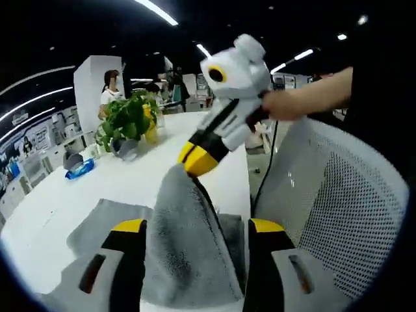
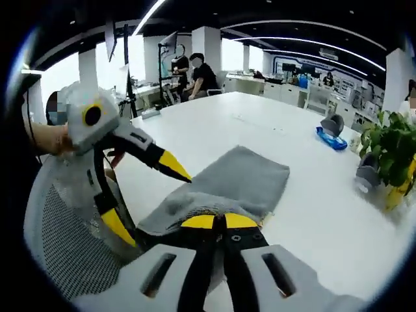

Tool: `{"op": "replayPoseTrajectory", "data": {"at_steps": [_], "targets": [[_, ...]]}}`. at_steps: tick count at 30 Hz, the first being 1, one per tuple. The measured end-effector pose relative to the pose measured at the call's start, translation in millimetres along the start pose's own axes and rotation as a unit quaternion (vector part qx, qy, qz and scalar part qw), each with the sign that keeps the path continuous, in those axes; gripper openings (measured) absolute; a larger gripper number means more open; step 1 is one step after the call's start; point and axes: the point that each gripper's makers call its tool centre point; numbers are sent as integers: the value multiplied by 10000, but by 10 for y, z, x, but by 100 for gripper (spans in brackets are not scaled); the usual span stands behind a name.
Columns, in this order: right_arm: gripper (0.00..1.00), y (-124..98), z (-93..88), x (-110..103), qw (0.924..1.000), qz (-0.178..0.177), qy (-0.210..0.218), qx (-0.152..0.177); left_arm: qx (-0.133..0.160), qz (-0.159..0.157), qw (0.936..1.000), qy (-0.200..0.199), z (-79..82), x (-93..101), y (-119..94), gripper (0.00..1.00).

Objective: Fold the towel on the table until its edges align and the towel forms a compact rectangular stack.

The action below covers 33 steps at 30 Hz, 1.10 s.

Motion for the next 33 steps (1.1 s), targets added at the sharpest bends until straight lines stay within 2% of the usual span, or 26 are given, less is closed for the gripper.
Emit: {"op": "replayPoseTrajectory", "data": {"at_steps": [1,3,4,5,6,8,10,12,13,14,15,16,17,19,20,21,22,23,24,25,27,28,29,31,33], "targets": [[0,7,23,-18,10000,4,7,-8,-176,53,9996,216,-45,32,59,79],[0,11,64,-45,10000,12,30,-25,-636,464,9954,545,-168,-12,174,81],[0,7,85,-52,9999,4,141,-36,-795,632,9923,713,-206,-36,228,78],[0,1,101,-55,9998,-4,217,-33,-984,828,9892,700,-262,-74,238,74],[0,-8,110,-67,9994,22,351,-39,-1040,734,9887,788,-288,-32,275,72],[0,-44,118,-65,9985,13,553,-36,-1223,951,9847,796,-346,-83,281,67],[0,-76,72,-25,9975,-50,699,-92,-1409,1041,9789,1053,-400,-141,243,58],[0,-95,-21,22,9960,-71,873,-172,-1570,958,9750,1246,-469,-145,181,44],[0,-97,-66,37,9956,-50,917,-204,-1697,800,9728,1359,-539,-115,110,35],[0,-85,-178,34,9947,42,958,-372,-1776,523,9707,1534,-586,-53,79,17],[0,-75,-279,15,9942,134,907,-570,-1907,471,9698,1442,-646,-42,9,11],[0,-51,-384,-24,9936,283,771,-774,-1975,382,9670,1566,-675,-21,-41,10],[0,-21,-509,-92,9916,499,646,-1006,-1909,258,9636,1855,-675,32,-69,9],[0,21,-729,-130,9881,593,175,-1411,-1945,-130,9540,2278,-774,210,-89,7],[0,36,-828,-154,9845,662,-49,-1623,-1999,-148,9493,2421,-823,251,-95,7],[0,59,-929,-181,9795,729,-461,-1819,-2072,-338,9403,2678,-900,340,-83,7],[0,75,-1003,-213,9738,835,-760,-1971,-2119,-493,9355,2784,-958,410,-56,7],[0,102,-1094,-306,9647,1095,-1077,-2140,-2210,-524,9327,2800,-993,428,-36,7],[0,130,-1149,-323,9605,1115,-1171,-2264,-2239,-528,9324,2788,-993,425,-27,7],[0,175,-1233,-315,9531,1105,-1417,-2434,-2231,-526,9329,2777,-978,412,-28,7],[1,246,-1288,-253,9442,930,-1976,-2467,-2139,-668,9422,2489,-949,415,-37,8],[2,236,-1385,-303,9328,1111,-2182,-2643,-2051,-809,9458,2384,-951,437,-55,10],[5,208,-1443,-323,9276,1184,-2267,-2724,-2025,-822,9452,2427,-963,421,-84,13],[11,138,-1493,-330,9131,1237,-2862,-2626,-1905,-1009,9411,2604,-992,454,-210,17],[13,40,-1515,-285,9078,1156,-3197,-2454,-1851,-992,9432,2575,-1026,429,-322,24]]}}
Point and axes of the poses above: the point that each gripper's makers call its tool centre point, and the gripper's own axes: y roughly forward along the fingers, x roughly to its right, z roughly out of its top, and after that the axes turned 9 degrees about -x, right-handed
